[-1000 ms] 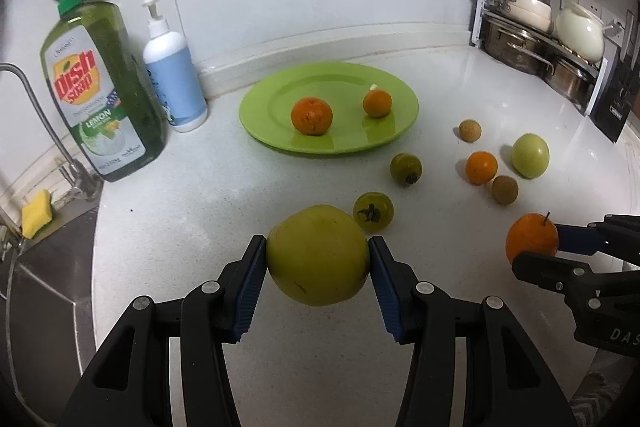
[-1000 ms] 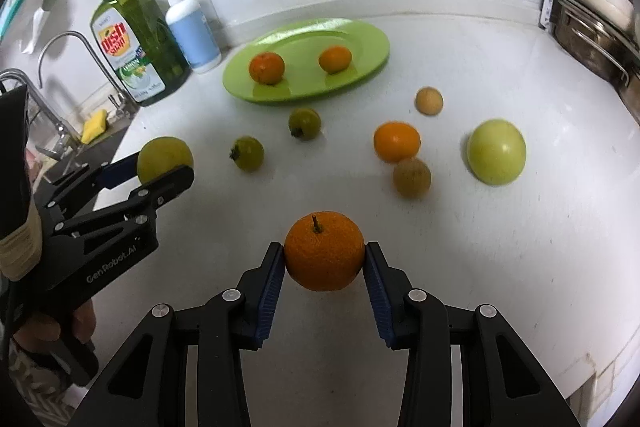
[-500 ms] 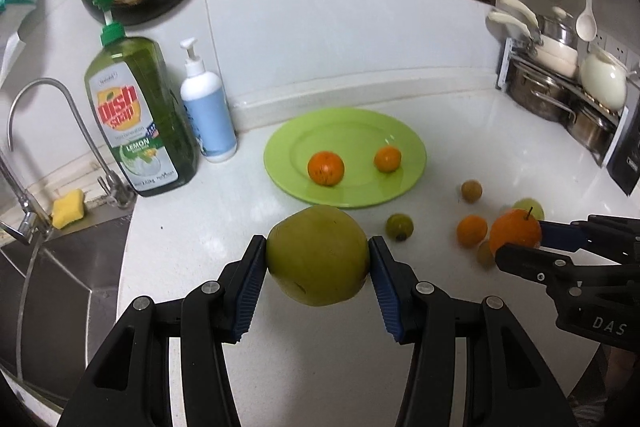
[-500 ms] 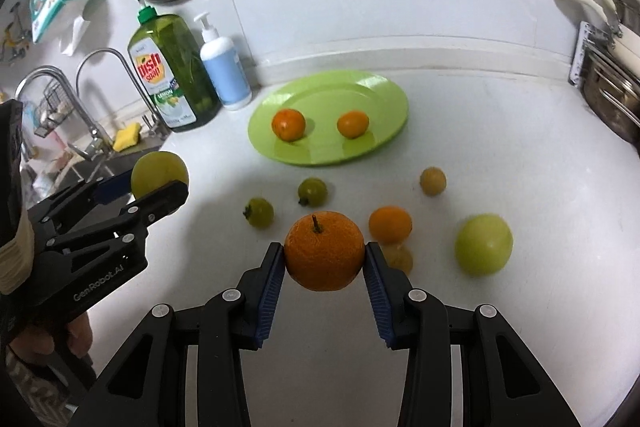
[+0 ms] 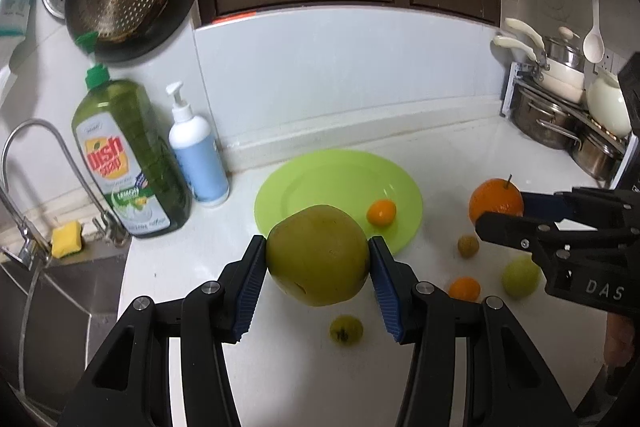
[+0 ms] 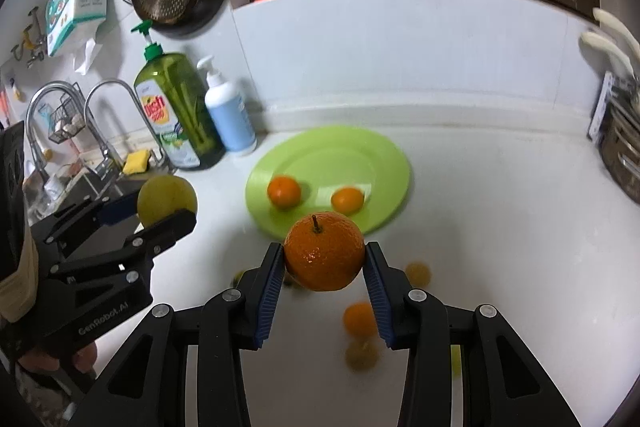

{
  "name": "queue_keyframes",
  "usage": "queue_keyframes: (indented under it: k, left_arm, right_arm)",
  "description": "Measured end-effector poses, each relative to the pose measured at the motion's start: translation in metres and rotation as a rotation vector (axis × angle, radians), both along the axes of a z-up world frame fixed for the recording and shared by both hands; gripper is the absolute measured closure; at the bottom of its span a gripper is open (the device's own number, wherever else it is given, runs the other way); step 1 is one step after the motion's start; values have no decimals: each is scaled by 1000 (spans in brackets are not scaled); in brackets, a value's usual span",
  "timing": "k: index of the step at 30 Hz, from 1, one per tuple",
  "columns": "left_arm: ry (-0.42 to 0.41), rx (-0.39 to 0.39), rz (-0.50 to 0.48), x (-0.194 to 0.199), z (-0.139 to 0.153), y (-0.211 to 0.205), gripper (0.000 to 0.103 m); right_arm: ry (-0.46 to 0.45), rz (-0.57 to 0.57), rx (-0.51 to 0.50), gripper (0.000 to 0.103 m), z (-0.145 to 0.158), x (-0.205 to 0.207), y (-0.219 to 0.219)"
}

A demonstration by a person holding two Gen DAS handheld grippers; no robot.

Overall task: Organize fruits
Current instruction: 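Carry the pomelo with the left tool onto the green plate and release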

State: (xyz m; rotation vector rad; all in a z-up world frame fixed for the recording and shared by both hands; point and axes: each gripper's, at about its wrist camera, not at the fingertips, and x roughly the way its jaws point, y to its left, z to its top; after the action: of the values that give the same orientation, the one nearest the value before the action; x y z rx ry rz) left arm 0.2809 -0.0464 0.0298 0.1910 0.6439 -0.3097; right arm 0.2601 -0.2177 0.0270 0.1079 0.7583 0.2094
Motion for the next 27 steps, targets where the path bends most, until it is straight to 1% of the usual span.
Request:
queue_keyframes:
  k: [8, 18, 23, 27]
  left_arm:
    - [-17, 13, -21, 32, 7, -12, 53]
    - [15, 18, -23, 84, -2, -19, 53]
    - [45, 21, -34, 110, -7, -23, 53]
    - [97, 31, -53, 135, -18, -26, 53]
  right_arm:
    - [-3, 39, -16, 62, 10, 47, -10]
    - [64, 83, -39, 62, -5, 111, -14]
    - [103, 107, -40, 62, -16, 141, -11]
    - [140, 115, -47, 62, -25, 163, -11]
